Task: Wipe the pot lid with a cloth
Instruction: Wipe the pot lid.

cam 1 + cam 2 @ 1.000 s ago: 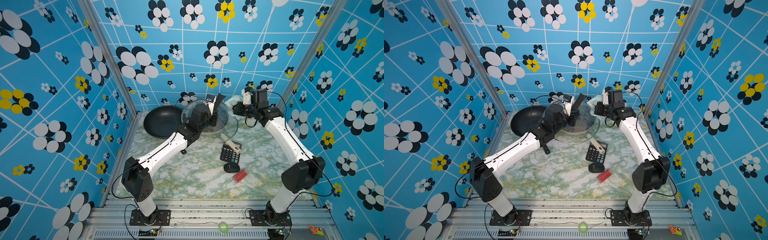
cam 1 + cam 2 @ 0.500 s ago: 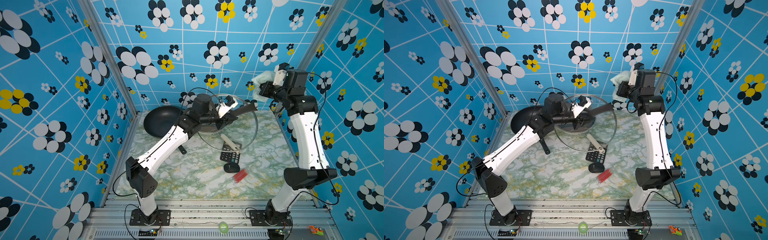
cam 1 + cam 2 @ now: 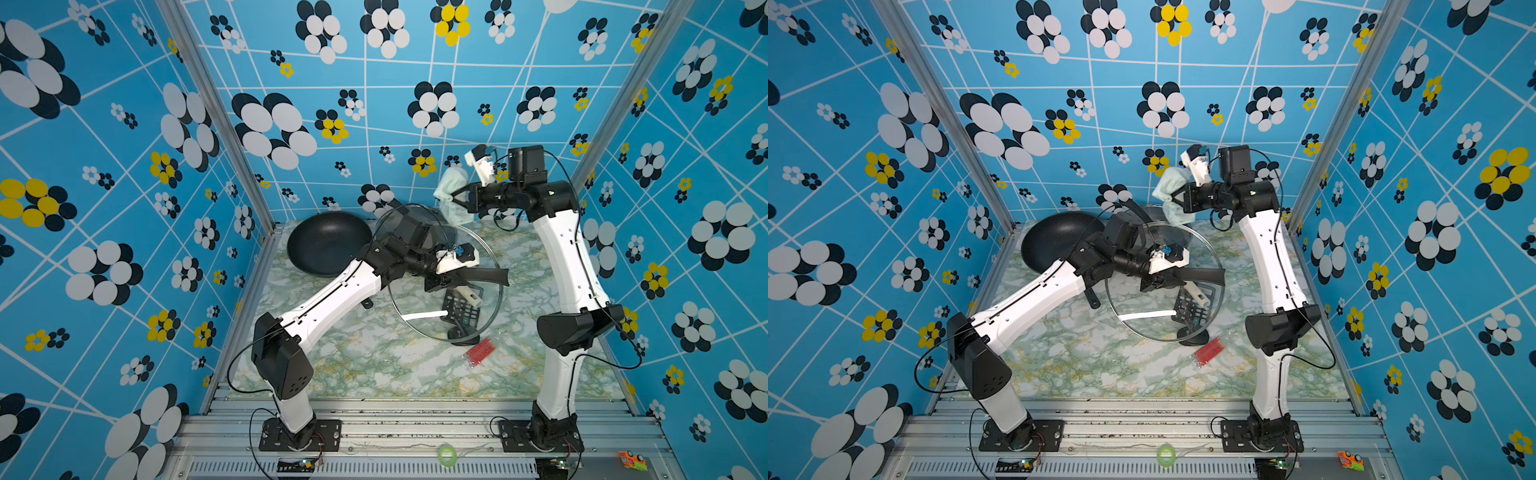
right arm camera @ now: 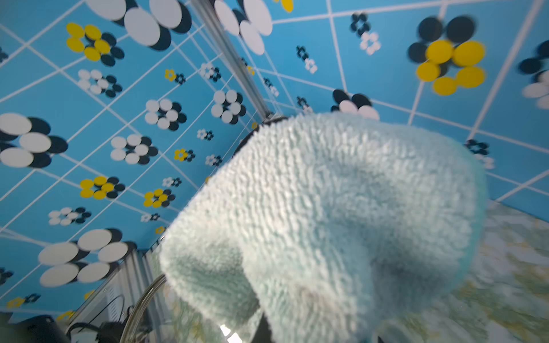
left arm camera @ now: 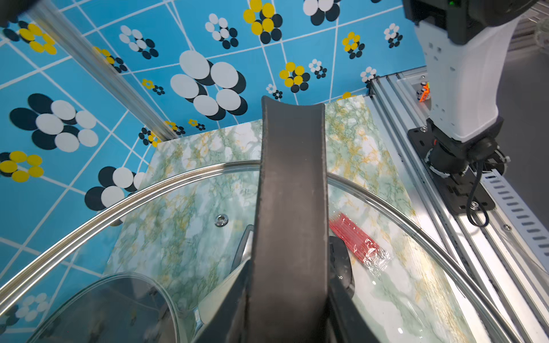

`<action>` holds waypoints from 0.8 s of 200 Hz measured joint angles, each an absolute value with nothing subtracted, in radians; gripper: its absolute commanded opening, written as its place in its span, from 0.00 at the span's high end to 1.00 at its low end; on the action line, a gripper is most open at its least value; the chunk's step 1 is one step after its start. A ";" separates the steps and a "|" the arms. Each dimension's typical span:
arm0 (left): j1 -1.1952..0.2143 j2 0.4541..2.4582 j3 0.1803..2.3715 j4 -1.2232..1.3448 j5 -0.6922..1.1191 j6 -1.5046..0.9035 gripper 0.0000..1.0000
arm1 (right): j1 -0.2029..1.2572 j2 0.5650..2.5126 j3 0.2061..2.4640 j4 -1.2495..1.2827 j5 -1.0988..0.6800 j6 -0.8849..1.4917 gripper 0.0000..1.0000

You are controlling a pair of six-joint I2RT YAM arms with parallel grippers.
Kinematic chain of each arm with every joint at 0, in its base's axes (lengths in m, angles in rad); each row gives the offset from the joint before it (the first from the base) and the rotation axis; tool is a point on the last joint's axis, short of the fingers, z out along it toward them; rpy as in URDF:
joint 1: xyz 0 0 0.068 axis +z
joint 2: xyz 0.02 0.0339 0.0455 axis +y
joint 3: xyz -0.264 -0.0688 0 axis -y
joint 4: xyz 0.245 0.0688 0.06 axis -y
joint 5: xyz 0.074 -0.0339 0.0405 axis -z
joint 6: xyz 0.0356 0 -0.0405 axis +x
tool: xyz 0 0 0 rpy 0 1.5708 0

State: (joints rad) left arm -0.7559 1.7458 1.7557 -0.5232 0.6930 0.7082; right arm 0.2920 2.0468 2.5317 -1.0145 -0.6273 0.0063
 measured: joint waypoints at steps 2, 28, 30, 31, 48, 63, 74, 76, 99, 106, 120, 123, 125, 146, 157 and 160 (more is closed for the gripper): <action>-0.758 1.746 1.760 -0.535 0.693 0.722 1.00 | 0.295 2.049 2.531 -1.019 -0.631 0.002 1.00; -0.779 1.746 1.787 -0.632 0.692 0.821 1.00 | 0.364 2.093 2.531 -1.084 -0.669 -0.049 1.00; -0.780 1.746 1.787 -0.640 0.691 0.829 1.00 | 0.369 2.093 2.531 -1.090 -0.669 -0.052 1.00; -0.780 1.746 1.787 -0.642 0.691 0.834 1.00 | 0.371 2.093 2.531 -1.091 -0.669 -0.053 1.00; -0.786 1.746 1.787 -0.691 0.677 0.881 1.00 | 0.405 2.089 2.531 -1.112 -0.678 -0.078 1.00; -0.786 1.746 1.787 -0.714 0.666 0.909 1.00 | 0.443 2.083 2.527 -1.120 -0.686 -0.100 1.00; -0.786 1.746 1.787 -0.727 0.651 0.934 1.00 | 0.477 2.077 2.515 -1.126 -0.696 -0.116 1.00; -0.786 1.746 1.787 -0.728 0.648 0.938 1.00 | 0.482 2.075 2.511 -1.127 -0.698 -0.118 1.00; -0.786 1.746 1.776 -0.731 0.613 0.978 1.00 | 0.530 2.053 2.450 -1.141 -0.723 -0.129 1.00; -0.787 1.746 1.775 -0.729 0.613 0.987 1.00 | 0.533 2.050 2.431 -1.147 -0.726 -0.132 1.00; -0.787 1.746 1.768 -0.723 0.606 1.001 1.00 | 0.537 2.048 2.407 -1.157 -0.743 -0.139 1.00; -0.786 1.746 1.766 -0.722 0.604 1.007 1.00 | 0.537 2.047 2.402 -1.159 -0.747 -0.142 1.00; -0.786 1.746 1.766 -0.720 0.603 1.008 1.00 | 0.538 2.046 2.399 -1.160 -0.749 -0.143 1.00; -0.786 1.746 1.757 -0.694 0.590 1.032 1.00 | 0.539 2.038 2.374 -1.173 -0.773 -0.145 1.00; -0.785 1.746 1.746 -0.663 0.581 1.040 1.00 | 0.540 2.031 2.358 -1.176 -0.767 -0.147 1.00; -0.784 1.746 1.741 -0.652 0.578 1.040 1.00 | 0.540 2.028 2.354 -1.175 -0.763 -0.147 1.00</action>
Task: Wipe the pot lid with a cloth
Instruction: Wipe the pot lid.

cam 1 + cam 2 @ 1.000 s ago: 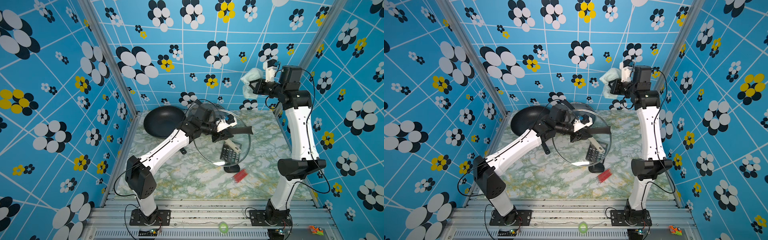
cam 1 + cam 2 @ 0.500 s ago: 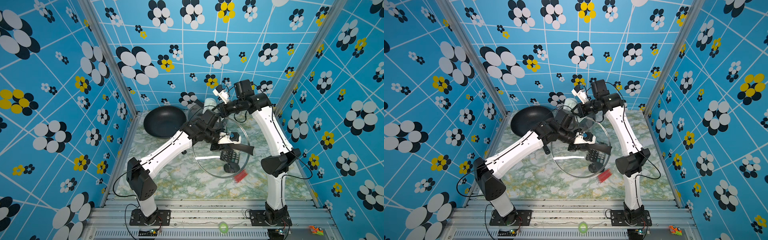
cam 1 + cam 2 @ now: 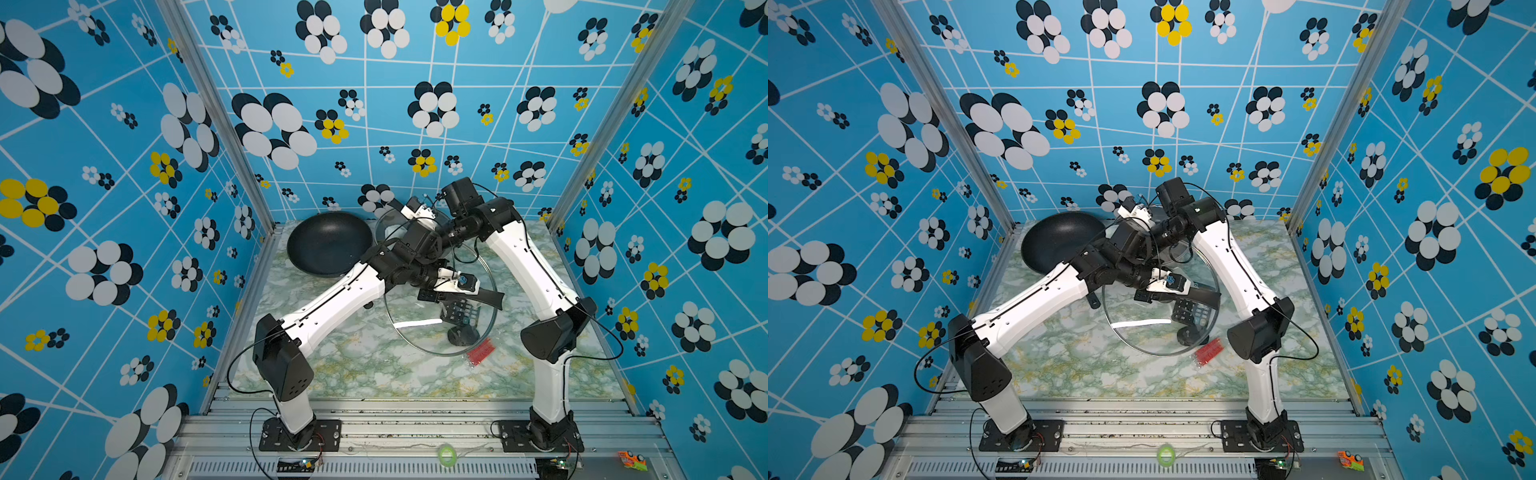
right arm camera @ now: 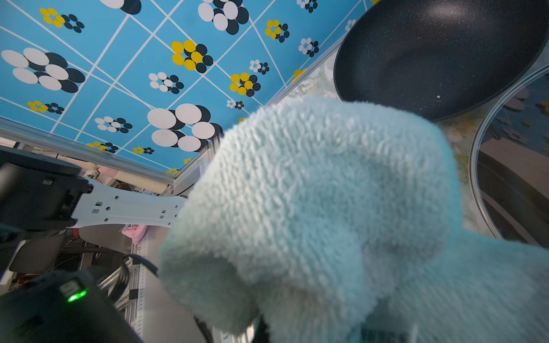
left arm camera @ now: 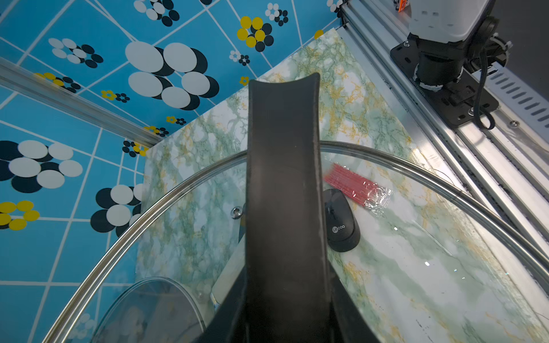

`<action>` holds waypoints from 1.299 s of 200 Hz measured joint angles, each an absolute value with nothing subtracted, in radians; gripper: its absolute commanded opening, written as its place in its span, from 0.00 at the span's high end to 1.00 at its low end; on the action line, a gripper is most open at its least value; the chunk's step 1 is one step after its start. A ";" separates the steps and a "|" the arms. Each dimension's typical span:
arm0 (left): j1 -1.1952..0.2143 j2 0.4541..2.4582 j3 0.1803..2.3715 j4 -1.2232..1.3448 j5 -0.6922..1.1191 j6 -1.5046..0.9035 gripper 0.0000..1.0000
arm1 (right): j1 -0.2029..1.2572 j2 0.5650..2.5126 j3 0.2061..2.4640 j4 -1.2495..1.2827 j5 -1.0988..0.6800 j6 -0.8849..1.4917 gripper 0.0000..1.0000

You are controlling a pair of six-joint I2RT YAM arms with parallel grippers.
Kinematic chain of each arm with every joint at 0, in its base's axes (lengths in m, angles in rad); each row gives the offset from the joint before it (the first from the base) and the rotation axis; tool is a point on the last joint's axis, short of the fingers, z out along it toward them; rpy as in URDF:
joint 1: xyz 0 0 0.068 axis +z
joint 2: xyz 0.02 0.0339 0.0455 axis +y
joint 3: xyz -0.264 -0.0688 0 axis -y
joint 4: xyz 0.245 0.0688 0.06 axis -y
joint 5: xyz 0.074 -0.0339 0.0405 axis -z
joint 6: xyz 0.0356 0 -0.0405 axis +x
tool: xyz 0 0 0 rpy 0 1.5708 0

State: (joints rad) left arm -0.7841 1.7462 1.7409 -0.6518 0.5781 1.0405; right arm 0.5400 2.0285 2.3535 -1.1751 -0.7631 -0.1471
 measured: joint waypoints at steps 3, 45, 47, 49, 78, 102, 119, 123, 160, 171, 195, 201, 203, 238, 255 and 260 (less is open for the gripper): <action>-0.784 1.746 1.736 -0.641 0.576 1.041 1.00 | 0.540 2.026 2.349 -1.172 -0.753 -0.147 1.00; -0.774 1.746 1.657 -0.527 0.521 1.056 1.00 | 0.507 2.020 2.331 -1.157 -0.633 -0.123 1.00; -0.772 1.746 1.655 -0.523 0.517 1.056 1.00 | 0.500 2.020 2.331 -1.155 -0.626 -0.119 1.00; -0.772 1.746 1.652 -0.521 0.513 1.058 1.00 | 0.498 2.020 2.331 -1.152 -0.622 -0.117 1.00; -0.752 1.740 1.598 -0.458 0.442 1.055 1.00 | 0.394 2.020 2.333 -1.106 -0.483 -0.079 1.00; -0.739 1.716 1.556 -0.405 0.391 1.031 1.00 | 0.318 2.020 2.333 -1.086 -0.413 -0.043 1.00; -0.728 1.697 1.532 -0.349 0.364 1.000 1.00 | 0.284 2.020 2.330 -1.078 -0.380 -0.028 1.00; -0.725 1.692 1.524 -0.329 0.360 0.988 1.00 | 0.281 2.020 2.325 -1.073 -0.375 -0.022 1.00; -0.699 1.677 1.484 -0.239 0.331 0.915 1.00 | 0.285 2.015 2.228 -1.003 -0.384 0.008 1.00; -0.693 1.677 1.478 -0.239 0.327 0.904 1.00 | 0.289 2.006 2.191 -0.979 -0.399 0.021 1.00; -0.684 1.677 1.478 -0.236 0.324 0.886 1.00 | 0.329 1.997 2.163 -0.930 -0.432 0.049 1.00; -0.682 1.677 1.478 -0.232 0.323 0.882 1.00 | 0.352 1.996 2.172 -0.924 -0.440 0.052 1.00; -0.681 1.677 1.478 -0.230 0.322 0.880 1.00 | 0.360 1.996 2.176 -0.921 -0.445 0.055 1.00; -0.679 1.677 1.478 -0.164 0.327 0.875 1.00 | 0.517 1.997 2.258 -0.878 -0.507 0.083 1.00; -0.676 1.674 1.482 -0.140 0.332 0.871 1.00 | 0.512 1.998 2.267 -0.864 -0.520 0.091 1.00; -0.676 1.676 1.482 -0.134 0.332 0.872 1.00 | 0.508 1.998 2.267 -0.865 -0.519 0.089 1.00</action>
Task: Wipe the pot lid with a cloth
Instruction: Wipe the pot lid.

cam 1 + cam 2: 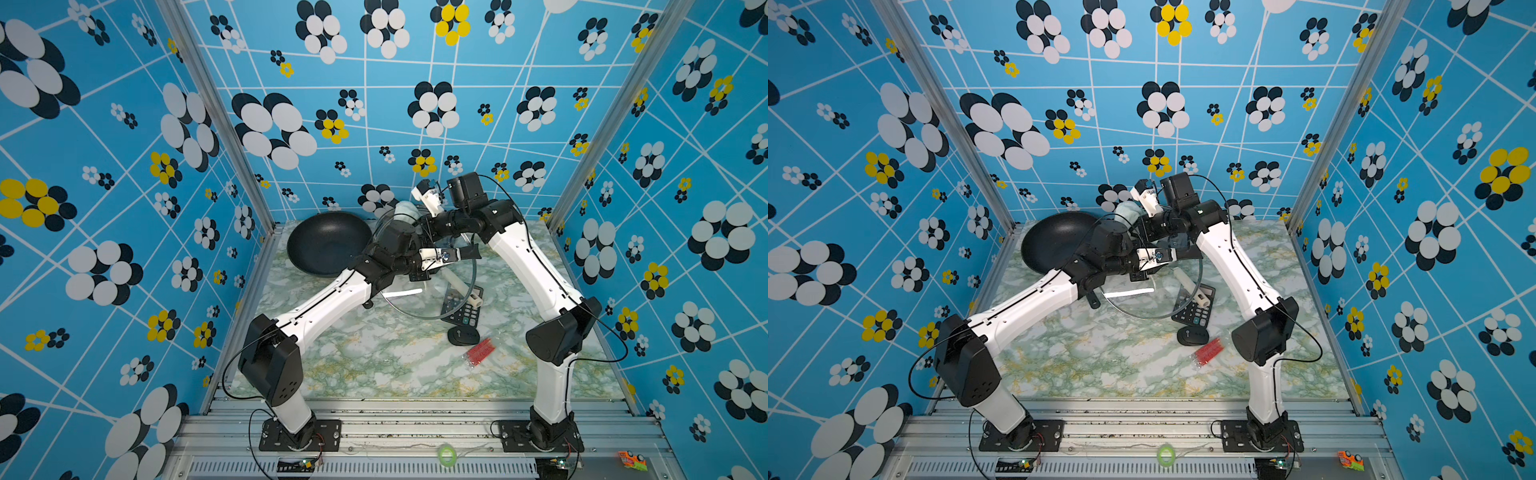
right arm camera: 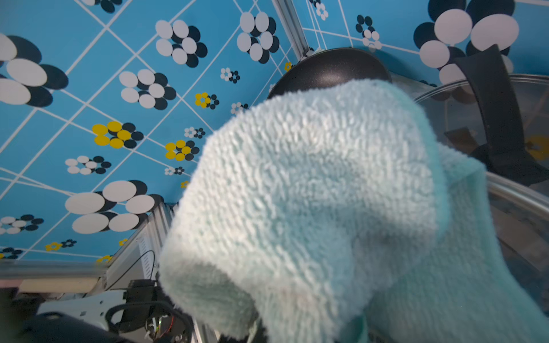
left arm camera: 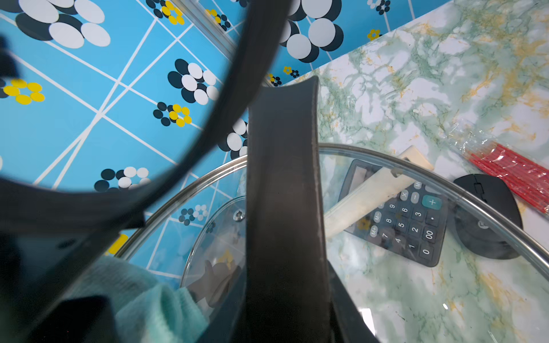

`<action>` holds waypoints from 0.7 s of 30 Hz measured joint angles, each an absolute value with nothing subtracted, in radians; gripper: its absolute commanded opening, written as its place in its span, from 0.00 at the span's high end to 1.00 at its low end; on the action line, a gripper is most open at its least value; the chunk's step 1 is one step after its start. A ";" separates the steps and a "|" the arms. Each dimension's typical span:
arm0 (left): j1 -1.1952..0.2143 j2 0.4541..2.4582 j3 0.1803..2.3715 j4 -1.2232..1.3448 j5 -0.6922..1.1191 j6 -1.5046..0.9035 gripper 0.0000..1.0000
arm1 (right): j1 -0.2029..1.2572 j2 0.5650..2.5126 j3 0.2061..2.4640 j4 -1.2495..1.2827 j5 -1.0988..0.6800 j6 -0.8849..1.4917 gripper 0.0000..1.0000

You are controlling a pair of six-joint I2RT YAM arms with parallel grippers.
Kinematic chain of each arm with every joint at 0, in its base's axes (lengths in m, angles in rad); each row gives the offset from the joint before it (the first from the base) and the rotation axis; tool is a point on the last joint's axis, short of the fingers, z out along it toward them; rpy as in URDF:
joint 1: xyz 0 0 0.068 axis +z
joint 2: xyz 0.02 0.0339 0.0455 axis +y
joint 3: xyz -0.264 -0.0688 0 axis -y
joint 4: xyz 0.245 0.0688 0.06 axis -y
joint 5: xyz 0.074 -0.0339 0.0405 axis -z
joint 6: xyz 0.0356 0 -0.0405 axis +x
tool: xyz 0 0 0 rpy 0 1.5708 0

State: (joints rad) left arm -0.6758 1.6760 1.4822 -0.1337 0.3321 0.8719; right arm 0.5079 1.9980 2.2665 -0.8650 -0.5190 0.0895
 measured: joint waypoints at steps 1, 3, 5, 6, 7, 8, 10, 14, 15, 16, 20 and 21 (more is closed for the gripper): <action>-0.676 1.678 1.482 -0.126 0.332 0.871 1.00 | 0.502 1.998 2.267 -0.871 -0.518 0.087 1.00; -0.676 1.679 1.482 -0.126 0.332 0.870 1.00 | 0.488 1.998 2.261 -0.889 -0.511 0.077 1.00; -0.676 1.680 1.482 -0.128 0.331 0.860 1.00 | 0.465 1.990 2.230 -0.891 -0.509 0.065 1.00; -0.675 1.681 1.482 -0.128 0.331 0.852 1.00 | 0.454 1.984 2.208 -0.889 -0.512 0.063 1.00; -0.672 1.683 1.482 -0.130 0.332 0.841 1.00 | 0.432 1.967 2.167 -0.874 -0.516 0.064 1.00; -0.671 1.687 1.482 -0.134 0.331 0.833 1.00 | 0.406 1.946 2.121 -0.866 -0.517 0.065 1.00; -0.666 1.694 1.481 -0.133 0.326 0.824 1.00 | 0.350 1.910 2.039 -0.850 -0.517 0.076 1.00; -0.661 1.694 1.479 -0.128 0.334 0.820 1.00 | 0.204 1.862 1.893 -0.749 -0.516 0.147 1.00; -0.661 1.694 1.479 -0.128 0.331 0.818 1.00 | 0.179 1.858 1.869 -0.728 -0.517 0.169 1.00; -0.659 1.694 1.479 -0.128 0.324 0.808 1.00 | 0.163 1.856 1.846 -0.714 -0.516 0.184 1.00; -0.625 1.694 1.479 -0.109 0.297 0.739 1.00 | 0.161 1.852 1.774 -0.641 -0.529 0.252 1.00; -0.614 1.694 1.479 -0.102 0.293 0.719 1.00 | 0.162 1.852 1.764 -0.626 -0.531 0.268 1.00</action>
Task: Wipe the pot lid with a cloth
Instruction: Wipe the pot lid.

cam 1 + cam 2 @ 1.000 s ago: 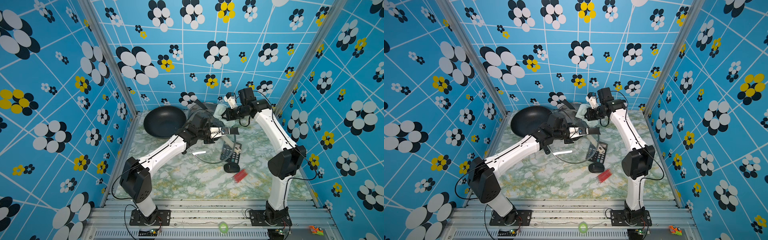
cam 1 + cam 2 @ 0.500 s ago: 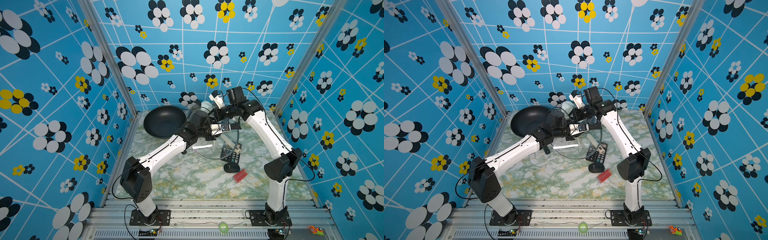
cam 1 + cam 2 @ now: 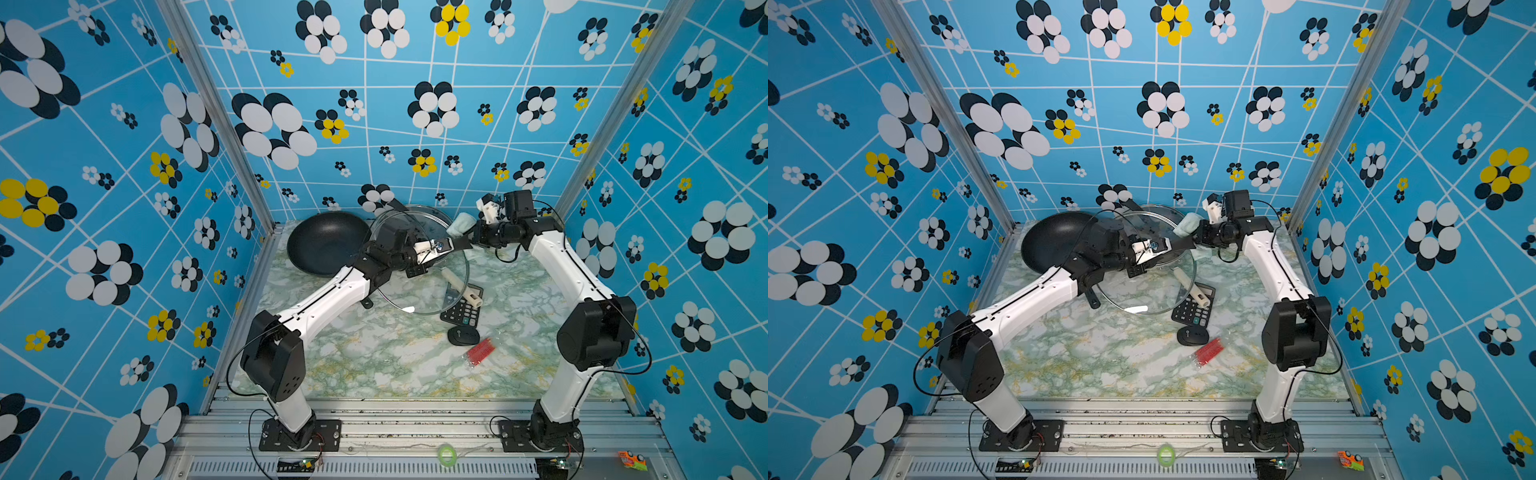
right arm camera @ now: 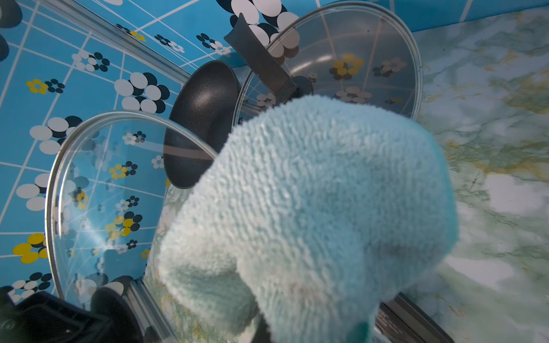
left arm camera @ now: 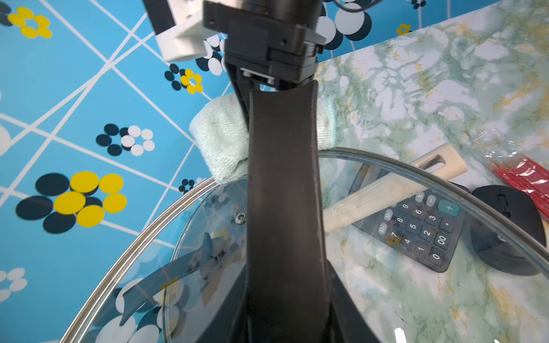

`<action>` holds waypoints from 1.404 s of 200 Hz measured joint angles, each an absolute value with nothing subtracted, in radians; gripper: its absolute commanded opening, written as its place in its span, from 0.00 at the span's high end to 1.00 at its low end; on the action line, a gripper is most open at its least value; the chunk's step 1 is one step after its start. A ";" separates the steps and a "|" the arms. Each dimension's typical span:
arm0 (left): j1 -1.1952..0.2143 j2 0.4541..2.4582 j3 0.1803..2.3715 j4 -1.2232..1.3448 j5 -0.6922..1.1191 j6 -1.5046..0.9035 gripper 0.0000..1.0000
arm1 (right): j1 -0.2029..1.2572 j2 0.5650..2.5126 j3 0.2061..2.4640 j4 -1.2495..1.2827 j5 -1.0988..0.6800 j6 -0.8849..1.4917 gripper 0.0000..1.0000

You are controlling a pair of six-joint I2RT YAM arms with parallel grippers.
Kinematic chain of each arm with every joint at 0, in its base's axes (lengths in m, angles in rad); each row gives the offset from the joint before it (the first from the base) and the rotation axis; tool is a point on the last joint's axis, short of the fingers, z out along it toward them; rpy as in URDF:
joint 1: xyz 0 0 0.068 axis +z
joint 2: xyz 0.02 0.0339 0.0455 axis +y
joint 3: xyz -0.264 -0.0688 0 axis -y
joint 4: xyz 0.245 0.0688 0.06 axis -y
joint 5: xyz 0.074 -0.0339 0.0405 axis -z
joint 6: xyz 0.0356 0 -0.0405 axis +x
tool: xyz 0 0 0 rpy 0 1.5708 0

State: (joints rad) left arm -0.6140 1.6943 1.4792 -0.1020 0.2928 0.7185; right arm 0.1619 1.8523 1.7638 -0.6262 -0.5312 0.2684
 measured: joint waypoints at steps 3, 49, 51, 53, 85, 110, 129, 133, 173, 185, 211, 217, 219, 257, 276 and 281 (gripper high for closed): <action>-0.606 1.694 1.479 -0.097 0.290 0.701 1.00 | 0.163 1.852 1.756 -0.614 -0.534 0.278 1.00; -0.548 1.696 1.508 0.004 0.208 0.500 1.00 | 0.150 1.802 1.680 -0.494 -0.514 0.421 1.00; -0.547 1.696 1.514 0.008 0.203 0.491 1.00 | 0.150 1.798 1.678 -0.490 -0.513 0.426 1.00; -0.547 1.696 1.518 0.009 0.200 0.483 1.00 | 0.150 1.790 1.674 -0.485 -0.509 0.433 1.00; -0.567 1.731 1.668 0.075 0.084 0.382 1.00 | 0.159 1.642 1.662 -0.379 -0.451 0.480 1.00; -0.604 1.791 1.816 0.103 -0.033 0.347 1.00 | 0.188 1.546 1.681 -0.297 -0.352 0.484 1.00; -0.632 1.880 1.960 0.120 -0.139 0.330 1.00 | 0.274 1.520 1.692 -0.237 -0.346 0.485 1.00; -0.636 1.899 1.983 0.124 -0.155 0.323 1.00 | 0.303 1.520 1.692 -0.226 -0.349 0.485 1.00; -0.646 2.033 2.117 0.112 -0.308 0.284 1.00 | 0.419 1.586 1.694 -0.194 -0.321 0.491 1.00; -0.639 2.049 2.121 0.104 -0.345 0.276 1.00 | 0.425 1.614 1.698 -0.194 -0.306 0.490 1.00; -0.632 2.056 2.106 0.095 -0.383 0.269 1.00 | 0.434 1.653 1.699 -0.213 -0.293 0.479 1.00; -0.633 2.051 2.088 0.117 -0.384 0.269 1.00 | 0.431 1.657 1.699 -0.219 -0.294 0.476 1.00; -0.633 2.050 2.082 0.123 -0.383 0.269 1.00 | 0.429 1.657 1.699 -0.220 -0.294 0.475 1.00; -0.641 1.935 1.830 0.220 -0.310 0.265 1.00 | 0.321 1.676 1.712 -0.276 -0.312 0.471 1.00; -0.646 1.839 1.674 0.230 -0.236 0.268 1.00 | 0.234 1.702 1.734 -0.309 -0.284 0.471 1.00; -0.648 1.816 1.641 0.231 -0.218 0.271 1.00 | 0.215 1.706 1.737 -0.314 -0.276 0.471 1.00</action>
